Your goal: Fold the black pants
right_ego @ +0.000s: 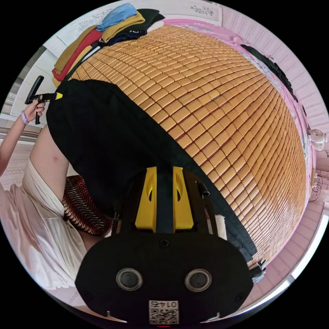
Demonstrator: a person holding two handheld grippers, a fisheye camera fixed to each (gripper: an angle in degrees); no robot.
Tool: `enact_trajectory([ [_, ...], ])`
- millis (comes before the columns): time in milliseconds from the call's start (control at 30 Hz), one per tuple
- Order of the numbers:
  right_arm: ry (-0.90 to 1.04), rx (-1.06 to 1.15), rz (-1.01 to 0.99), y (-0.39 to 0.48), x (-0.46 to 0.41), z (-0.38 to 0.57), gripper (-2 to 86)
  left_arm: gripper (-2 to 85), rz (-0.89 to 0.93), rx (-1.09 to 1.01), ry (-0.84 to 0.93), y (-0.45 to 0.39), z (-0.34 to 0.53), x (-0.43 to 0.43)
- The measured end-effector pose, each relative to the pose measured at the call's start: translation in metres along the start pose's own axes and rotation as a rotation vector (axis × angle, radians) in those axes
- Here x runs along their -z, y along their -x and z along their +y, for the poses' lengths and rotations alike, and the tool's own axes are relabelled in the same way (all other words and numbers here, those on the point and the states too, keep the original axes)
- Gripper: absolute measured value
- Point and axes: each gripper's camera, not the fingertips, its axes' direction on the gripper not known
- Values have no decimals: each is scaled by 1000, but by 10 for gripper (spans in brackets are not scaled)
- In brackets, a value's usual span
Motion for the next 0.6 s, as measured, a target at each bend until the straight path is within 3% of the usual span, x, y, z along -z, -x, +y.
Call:
enact_trajectory([
  [67,-11,3,-12,-7,10,4,15,126,-90,-28,51,-15,-10,-4],
  [233,-146,2,-48,-35,61,24,-8,77,-109,-6,104,-31,-23,-6],
  [333,-177,-46,-43,-55,73,27,-8,47,-124,-78,29,-60,-34,7],
  [467,-121,-134,-96,-75,60,29,-5,45,-275,-188,55,-101,-67,2],
  [600,-122,-240,-89,-85,61,51,0,48,-294,-173,72,-114,-99,-6],
])
